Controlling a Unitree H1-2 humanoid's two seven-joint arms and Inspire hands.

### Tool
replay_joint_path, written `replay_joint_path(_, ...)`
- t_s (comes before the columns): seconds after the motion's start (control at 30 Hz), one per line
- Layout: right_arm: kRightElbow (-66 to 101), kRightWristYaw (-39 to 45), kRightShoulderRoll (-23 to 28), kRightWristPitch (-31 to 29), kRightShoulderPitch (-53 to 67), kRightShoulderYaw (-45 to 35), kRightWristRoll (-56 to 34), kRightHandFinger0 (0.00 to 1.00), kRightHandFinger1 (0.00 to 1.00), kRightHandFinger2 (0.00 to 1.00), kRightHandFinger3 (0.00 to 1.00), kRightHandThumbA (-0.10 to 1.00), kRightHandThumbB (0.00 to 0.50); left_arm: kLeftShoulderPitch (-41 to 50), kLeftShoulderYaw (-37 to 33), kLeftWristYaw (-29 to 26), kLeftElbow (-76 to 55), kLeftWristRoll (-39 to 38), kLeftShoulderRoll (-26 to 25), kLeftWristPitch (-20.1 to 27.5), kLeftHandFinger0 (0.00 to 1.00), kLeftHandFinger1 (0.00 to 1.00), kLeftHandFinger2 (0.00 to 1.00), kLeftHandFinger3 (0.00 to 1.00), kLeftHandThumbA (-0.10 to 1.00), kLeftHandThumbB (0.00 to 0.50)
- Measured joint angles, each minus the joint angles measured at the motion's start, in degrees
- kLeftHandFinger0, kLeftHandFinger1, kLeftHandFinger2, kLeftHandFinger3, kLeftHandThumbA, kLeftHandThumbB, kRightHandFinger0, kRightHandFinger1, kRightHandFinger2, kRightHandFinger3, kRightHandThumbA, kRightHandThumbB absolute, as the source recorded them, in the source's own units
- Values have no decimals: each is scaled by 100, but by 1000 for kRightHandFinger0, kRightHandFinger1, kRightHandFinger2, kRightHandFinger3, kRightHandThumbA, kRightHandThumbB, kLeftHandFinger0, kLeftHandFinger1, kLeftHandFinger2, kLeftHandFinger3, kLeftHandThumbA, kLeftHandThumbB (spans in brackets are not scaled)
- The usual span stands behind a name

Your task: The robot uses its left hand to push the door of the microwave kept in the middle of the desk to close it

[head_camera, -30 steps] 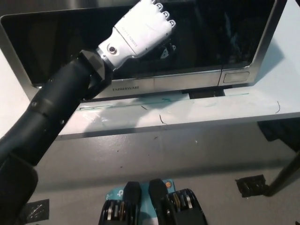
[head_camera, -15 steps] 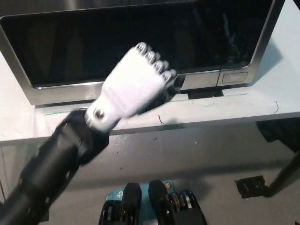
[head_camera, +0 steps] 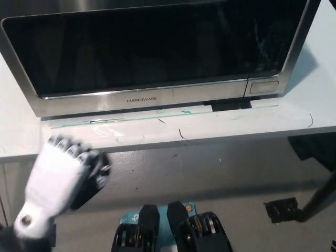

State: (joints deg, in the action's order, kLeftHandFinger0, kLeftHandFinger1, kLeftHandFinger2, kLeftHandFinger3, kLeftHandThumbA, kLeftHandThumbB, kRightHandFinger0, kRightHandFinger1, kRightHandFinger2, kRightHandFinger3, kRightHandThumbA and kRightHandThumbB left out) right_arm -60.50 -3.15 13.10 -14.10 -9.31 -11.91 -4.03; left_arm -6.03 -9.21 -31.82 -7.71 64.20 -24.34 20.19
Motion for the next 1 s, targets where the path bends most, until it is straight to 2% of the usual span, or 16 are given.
replay_joint_path(0.17, -23, 0, 0, -8, -46, -9, -8, 959, 964, 1000, 1000, 432, 83, 394, 113, -113, 937, -238, 21, 48, 0, 0, 0, 8, -100, 500)
replay_joint_path(0.33, -33, 0, 1, -20, -51, -13, -14, 959, 964, 1000, 1000, 432, 83, 526, 150, -114, 2150, -548, 348, 18, 22, 87, 161, 201, -100, 500)
replay_joint_path(0.4, -39, 0, 3, -24, -47, -15, -15, 959, 964, 1000, 1000, 432, 83, 573, 145, -113, 2484, -623, 494, -8, 70, 145, 249, 296, -100, 472)
replay_joint_path(0.43, -41, 0, 3, -26, -47, -15, -15, 959, 964, 1000, 1000, 432, 83, 584, 146, -110, 2644, -674, 563, -34, 161, 259, 386, 443, -100, 280)
replay_joint_path(0.47, -43, 0, 2, -32, -49, -15, -16, 959, 964, 1000, 1000, 432, 83, 597, 174, -87, 2766, -760, 636, -69, 175, 279, 410, 476, -100, 261)
replay_joint_path(0.53, -73, 0, 3, -41, -70, -13, -15, 959, 964, 1000, 1000, 432, 83, 630, 292, -22, 2971, -986, 837, -174, 386, 506, 650, 731, -100, 15)
replay_joint_path(0.57, -80, 0, 3, -42, -76, -13, -15, 959, 964, 1000, 1000, 432, 83, 649, 350, 49, 3001, -1093, 925, -236, 446, 565, 710, 805, -100, 1)
replay_joint_path(0.7, -124, 0, -10, -42, -86, -6, -13, 959, 964, 1000, 1000, 432, 83, 649, 580, 355, 3178, -1570, 1310, -424, 484, 606, 754, 867, -100, 0)
replay_joint_path(0.87, -177, 0, -10, -42, -87, -6, -14, 959, 964, 1000, 1000, 432, 83, 489, 910, 706, 3526, -2174, 1556, -620, 504, 635, 791, 922, -100, 0)
replay_joint_path(0.9, -184, 0, -9, -44, -88, -6, -14, 959, 964, 1000, 1000, 432, 83, 423, 983, 783, 3598, -2313, 1595, -685, 575, 705, 858, 989, -100, 0)
replay_joint_path(1.0, -195, 0, -9, -47, -95, -7, -14, 959, 964, 1000, 1000, 432, 83, 184, 1248, 935, 3861, -2665, 1760, -926, 603, 732, 887, 1000, -100, 0)
